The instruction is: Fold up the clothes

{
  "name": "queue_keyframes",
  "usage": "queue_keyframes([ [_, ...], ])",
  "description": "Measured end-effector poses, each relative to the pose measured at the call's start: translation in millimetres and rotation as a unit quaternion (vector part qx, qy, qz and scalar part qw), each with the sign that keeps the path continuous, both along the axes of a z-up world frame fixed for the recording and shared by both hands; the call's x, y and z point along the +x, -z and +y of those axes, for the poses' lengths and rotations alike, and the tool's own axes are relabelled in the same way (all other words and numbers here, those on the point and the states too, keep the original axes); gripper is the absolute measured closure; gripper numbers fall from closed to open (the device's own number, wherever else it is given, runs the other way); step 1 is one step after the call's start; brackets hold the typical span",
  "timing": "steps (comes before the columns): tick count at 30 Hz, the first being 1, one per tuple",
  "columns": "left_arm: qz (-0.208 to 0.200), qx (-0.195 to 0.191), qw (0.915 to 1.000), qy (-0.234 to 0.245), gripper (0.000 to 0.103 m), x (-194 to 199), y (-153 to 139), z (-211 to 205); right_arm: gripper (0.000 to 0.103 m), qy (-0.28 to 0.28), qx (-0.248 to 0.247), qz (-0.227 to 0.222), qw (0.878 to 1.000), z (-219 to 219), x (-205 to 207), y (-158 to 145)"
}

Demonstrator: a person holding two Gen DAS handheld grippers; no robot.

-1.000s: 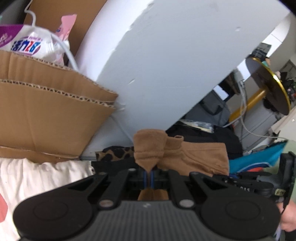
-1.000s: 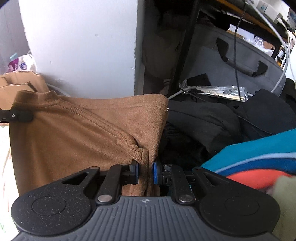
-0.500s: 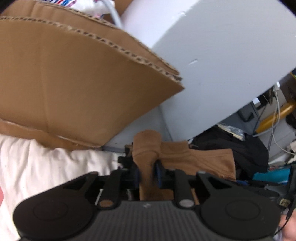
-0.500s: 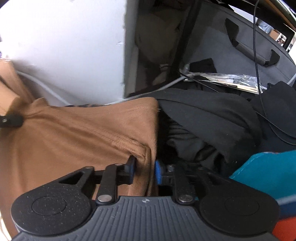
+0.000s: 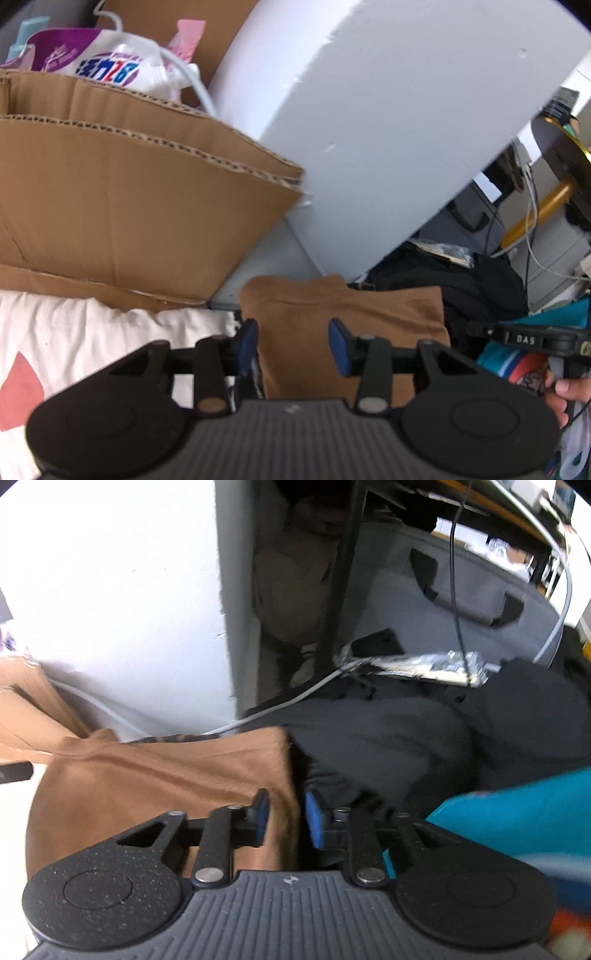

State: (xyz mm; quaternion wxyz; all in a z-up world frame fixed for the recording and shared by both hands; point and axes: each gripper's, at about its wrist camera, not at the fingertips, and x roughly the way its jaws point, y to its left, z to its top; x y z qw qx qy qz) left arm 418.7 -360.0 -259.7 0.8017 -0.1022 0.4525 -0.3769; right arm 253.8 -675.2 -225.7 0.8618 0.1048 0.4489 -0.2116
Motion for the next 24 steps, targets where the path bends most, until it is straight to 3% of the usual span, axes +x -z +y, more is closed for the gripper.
queue_keyframes([
  [3, -0.023, 0.005, 0.9996, 0.014, 0.067, -14, -4, -4, 0.089, -0.010, 0.007, -0.004, 1.000, 9, -1, 10],
  [8, -0.001, -0.012, 0.9984, 0.054, 0.070, -28, -1, -12, 0.089, -0.005, 0.006, 0.018, 1.000, 12, 5, 37],
  [14, 0.003, 0.013, 0.9976, 0.068, 0.071, -36, 11, -18, 0.091, -0.001, -0.023, 0.025, 0.999, 3, 20, 56],
  [24, -0.017, 0.039, 0.9965, 0.072, 0.073, -43, 8, -12, 0.089, -0.003, -0.033, -0.016, 0.999, 8, 13, 41],
])
